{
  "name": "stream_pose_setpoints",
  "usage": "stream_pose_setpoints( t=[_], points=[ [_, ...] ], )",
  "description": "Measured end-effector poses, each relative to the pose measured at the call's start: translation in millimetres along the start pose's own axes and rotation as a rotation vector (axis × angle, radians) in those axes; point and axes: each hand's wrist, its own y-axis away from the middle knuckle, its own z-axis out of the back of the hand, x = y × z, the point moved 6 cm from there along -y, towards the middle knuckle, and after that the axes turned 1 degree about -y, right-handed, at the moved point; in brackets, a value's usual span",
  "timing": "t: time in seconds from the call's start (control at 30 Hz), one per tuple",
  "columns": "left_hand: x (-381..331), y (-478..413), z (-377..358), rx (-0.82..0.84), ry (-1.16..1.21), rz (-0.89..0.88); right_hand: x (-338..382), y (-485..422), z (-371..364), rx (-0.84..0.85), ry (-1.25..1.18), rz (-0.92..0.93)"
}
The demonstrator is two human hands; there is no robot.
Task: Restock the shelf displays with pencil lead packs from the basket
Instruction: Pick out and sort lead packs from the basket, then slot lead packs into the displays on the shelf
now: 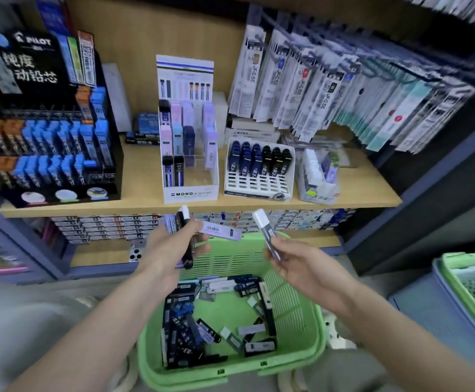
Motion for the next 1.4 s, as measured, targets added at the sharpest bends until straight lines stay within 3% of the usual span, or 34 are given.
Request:
stream_pose_setpoints(
  t=[0.23,0.43,0.77,1.13,1.4],
  points=[
    [-21,-14,-40,0.085,0.023,0.006,44,-12,23,-0.007,0.163,0.185],
    [-29,-32,-63,0.131,0.016,0.014,97,-38,72,-0.311,0.594,0.336],
    [-20,-58,-113,0.210,0.038,0.074,164,-87,153,-0.771,0.742,0.509],
    [-14,-85,-142,0.198,0.011,0.096,209,-119,163,-0.760,1.236,0.593],
    [-7,-95,-153,0.198,0.003,0.121,225,-147,162,-0.760,1.320,0.667]
  ],
)
